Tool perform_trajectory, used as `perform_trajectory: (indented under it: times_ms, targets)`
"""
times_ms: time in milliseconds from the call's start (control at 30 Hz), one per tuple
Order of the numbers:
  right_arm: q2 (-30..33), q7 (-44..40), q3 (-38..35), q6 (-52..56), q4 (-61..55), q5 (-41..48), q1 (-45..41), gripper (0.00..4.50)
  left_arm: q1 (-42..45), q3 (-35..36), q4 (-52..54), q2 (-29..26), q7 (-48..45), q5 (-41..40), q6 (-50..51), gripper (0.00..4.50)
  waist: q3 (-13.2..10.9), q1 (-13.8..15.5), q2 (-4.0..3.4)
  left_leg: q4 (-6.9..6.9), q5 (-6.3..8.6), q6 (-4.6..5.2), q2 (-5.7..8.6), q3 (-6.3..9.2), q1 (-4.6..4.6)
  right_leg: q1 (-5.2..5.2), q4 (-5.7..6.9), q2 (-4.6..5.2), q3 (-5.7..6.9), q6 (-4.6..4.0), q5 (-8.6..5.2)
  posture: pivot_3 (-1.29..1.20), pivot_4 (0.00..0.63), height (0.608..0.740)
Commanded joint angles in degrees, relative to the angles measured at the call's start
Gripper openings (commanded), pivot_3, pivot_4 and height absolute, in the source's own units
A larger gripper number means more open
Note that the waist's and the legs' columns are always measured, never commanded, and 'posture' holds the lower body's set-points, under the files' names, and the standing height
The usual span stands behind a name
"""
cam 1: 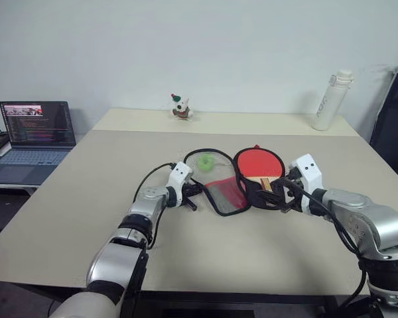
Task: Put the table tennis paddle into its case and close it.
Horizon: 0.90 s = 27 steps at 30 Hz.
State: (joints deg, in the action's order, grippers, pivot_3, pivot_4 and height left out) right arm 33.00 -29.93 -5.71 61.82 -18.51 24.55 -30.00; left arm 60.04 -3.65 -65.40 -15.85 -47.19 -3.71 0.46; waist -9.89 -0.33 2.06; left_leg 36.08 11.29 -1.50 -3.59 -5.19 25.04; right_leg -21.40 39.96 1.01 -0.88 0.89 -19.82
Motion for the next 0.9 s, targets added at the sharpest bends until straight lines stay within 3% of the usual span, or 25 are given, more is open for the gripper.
perform_trajectory:
  times_ms: [33, 500, 733, 900]
  targets:
    - [2.1, -0.5, -3.6, -0.2, -1.9, 1.5, 0.0, 4.50, 5.1, 0.8, 0.3, 1.8, -1.2, 0.2, -2.8, 0.01, 0.0, 0.0, 0.00, 0.00, 0.00, 0.00, 0.01, 0.00, 0.00, 0.01, 0.00, 0.00, 0.00, 0.00, 0.00, 0.00, 0.150, 0.740]
    - [8.7, 0.0, -9.4, 3.4, 0.9, 3.2, 0.6, 4.50, 19.4, 2.5, -6.0, 11.7, 1.8, 1.1, -6.9, 0.01, 0.0, -0.7, 0.00, -0.05, 0.00, -0.01, 0.02, -0.05, -0.04, -0.01, -0.01, -0.07, -0.05, 0.02, -0.01, 0.00, 0.150, 0.740]
    - [4.5, 2.7, -5.7, 1.0, 9.6, 1.3, -5.2, 4.50, 15.0, 4.3, -2.5, 6.6, -3.4, -0.6, -8.1, 0.01, 0.0, -1.9, -0.05, -0.06, -0.01, -0.02, -0.02, -0.17, -0.17, -0.01, 0.05, -0.08, -0.07, 0.01, -0.01, 0.00, 0.150, 0.740]
    - [-0.8, 3.2, -1.7, -7.2, 24.9, -2.7, -13.1, 4.50, 5.0, 6.1, 12.7, 0.5, -10.2, -4.5, -2.6, 0.01, 0.0, -2.4, -0.10, -0.08, -0.04, -0.07, -0.08, -0.25, -0.20, -0.04, 0.11, -0.10, -0.09, 0.01, -0.01, 0.00, 0.150, 0.740]
